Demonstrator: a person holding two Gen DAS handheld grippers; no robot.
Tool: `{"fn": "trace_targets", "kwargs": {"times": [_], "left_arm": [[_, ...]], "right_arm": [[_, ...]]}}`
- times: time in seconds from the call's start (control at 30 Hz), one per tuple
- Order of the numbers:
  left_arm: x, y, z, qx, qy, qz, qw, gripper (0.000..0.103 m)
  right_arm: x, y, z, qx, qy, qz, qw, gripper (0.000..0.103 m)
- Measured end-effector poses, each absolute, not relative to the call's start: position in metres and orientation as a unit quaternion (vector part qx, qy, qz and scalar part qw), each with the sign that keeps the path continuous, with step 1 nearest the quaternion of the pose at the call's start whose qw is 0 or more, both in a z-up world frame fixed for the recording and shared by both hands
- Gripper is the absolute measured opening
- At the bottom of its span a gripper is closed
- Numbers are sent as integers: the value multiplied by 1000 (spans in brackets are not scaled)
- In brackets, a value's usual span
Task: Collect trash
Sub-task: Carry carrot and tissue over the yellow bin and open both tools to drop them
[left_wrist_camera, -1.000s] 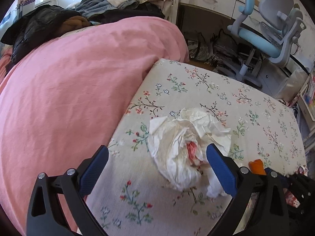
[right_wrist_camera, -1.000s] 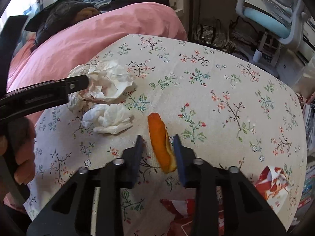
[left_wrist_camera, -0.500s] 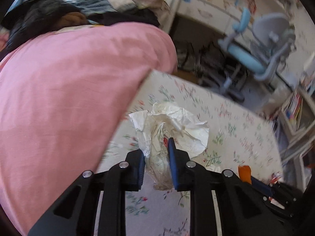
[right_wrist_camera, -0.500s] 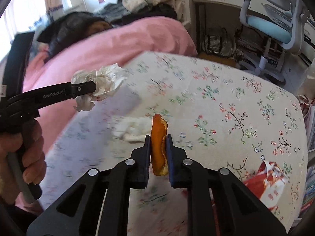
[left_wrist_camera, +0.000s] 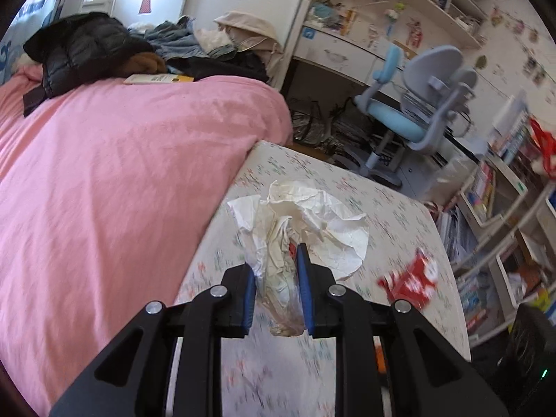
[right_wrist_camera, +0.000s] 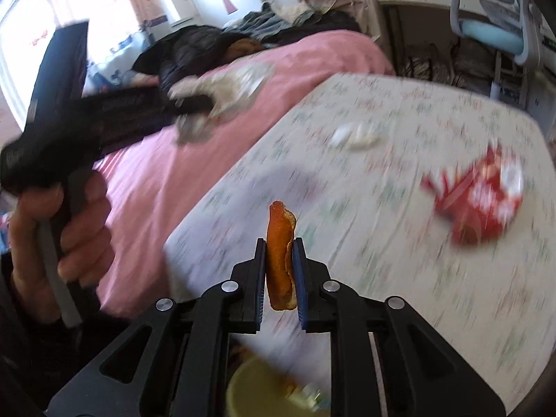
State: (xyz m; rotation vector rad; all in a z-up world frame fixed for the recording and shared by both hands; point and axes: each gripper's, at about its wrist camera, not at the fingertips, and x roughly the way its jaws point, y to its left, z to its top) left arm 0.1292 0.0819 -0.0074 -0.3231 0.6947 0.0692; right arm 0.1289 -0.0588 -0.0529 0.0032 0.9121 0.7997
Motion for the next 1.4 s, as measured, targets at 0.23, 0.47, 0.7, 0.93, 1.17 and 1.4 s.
{"fn": "trace_targets", "kwargs": {"times": [0.23,0.47,0.7,0.93,1.17,1.4], "left_arm": [[78,48,-20,-122,355,27,926,22],[38,36,-31,-106,363,31,925,22],[15,26,-42,-89,371,44,923,22],[8,18,-47,-74,379,41,921,22],[1,0,-74,-43,439,52,896,23],[-12,-16,-110,-42,513,44,856,44]], "right_arm": [[48,-79,-69,12,455,387,802,14],[12,-84,-66,1,449,384,807,14],[-9,-109,-78,24,469,362,805,14],[-14,-113,-85,24,479,355,803,14],[-13,-117,-88,27,482,347,804,14],[-5,-118,-112,29,518,322,792,14]]}}
